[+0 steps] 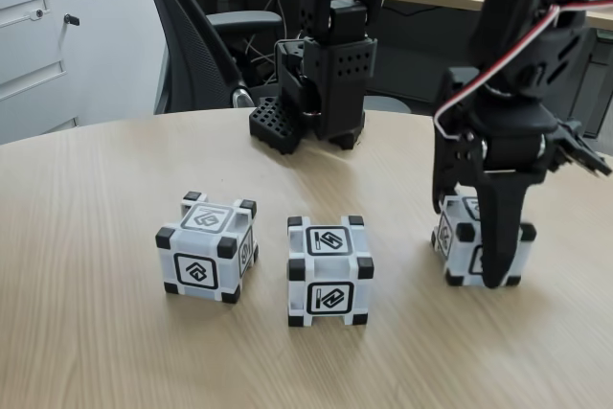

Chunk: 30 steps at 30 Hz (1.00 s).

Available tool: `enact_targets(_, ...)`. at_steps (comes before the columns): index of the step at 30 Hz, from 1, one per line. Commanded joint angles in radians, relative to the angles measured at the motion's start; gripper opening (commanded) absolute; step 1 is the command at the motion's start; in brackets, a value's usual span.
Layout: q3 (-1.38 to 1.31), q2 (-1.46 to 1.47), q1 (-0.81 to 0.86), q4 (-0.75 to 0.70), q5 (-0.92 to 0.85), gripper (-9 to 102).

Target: Stack cubes from left to right.

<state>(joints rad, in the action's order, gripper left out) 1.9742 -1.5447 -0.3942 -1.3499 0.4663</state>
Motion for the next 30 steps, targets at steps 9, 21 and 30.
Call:
enact_targets(9,-0.038,0.020,0.011,0.035,0.002,0)
enact_targets(21,-0.063,-0.103,0.012,0.023,0.028,0)
enact_targets(30,-0.064,-0.288,0.014,0.018,-0.003,0)
